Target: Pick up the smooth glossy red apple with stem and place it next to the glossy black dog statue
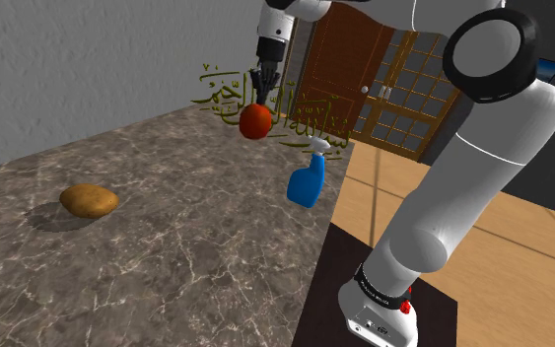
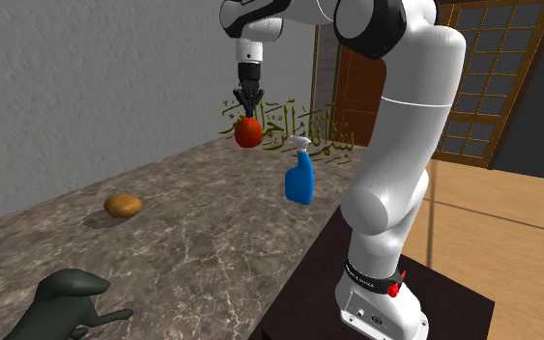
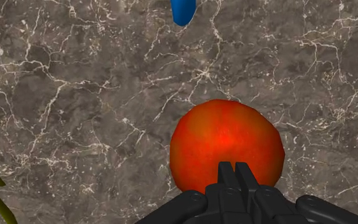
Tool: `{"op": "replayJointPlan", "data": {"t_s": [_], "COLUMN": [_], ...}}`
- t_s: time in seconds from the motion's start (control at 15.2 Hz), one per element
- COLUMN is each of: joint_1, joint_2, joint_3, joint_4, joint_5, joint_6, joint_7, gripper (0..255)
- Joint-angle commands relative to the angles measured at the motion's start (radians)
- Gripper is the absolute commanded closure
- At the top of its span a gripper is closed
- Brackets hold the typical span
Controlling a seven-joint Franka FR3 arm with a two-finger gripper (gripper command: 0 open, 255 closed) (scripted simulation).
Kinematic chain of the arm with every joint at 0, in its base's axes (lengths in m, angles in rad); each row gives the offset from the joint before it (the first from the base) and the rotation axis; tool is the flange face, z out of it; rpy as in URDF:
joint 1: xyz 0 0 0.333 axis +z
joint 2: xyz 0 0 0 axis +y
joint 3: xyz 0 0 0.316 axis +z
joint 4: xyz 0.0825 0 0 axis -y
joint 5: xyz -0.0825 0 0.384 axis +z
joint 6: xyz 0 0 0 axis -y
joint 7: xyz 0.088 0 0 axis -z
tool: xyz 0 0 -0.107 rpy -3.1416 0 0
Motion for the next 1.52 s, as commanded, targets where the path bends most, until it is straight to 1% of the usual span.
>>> {"op": "replayJointPlan", "data": {"t_s": [0.0, 0.53, 1.06, 1.12, 1.45], "joint_1": [0.0, -0.001, -0.004, -0.004, 0.054], "joint_2": [0.005, 0.029, 0.073, 0.074, -0.031], "joint_3": [0.0, -0.001, -0.004, -0.004, 0.056], "joint_4": [0.033, 0.171, 0.336, 0.341, 0.213], "joint_5": [0.001, 0.004, 0.01, 0.01, 0.009], "joint_6": [-0.028, -0.142, -0.264, -0.267, -0.234], "joint_7": [0.003, 0.008, 0.013, 0.013, 0.129], "gripper": [255, 255, 255, 255, 255]}}
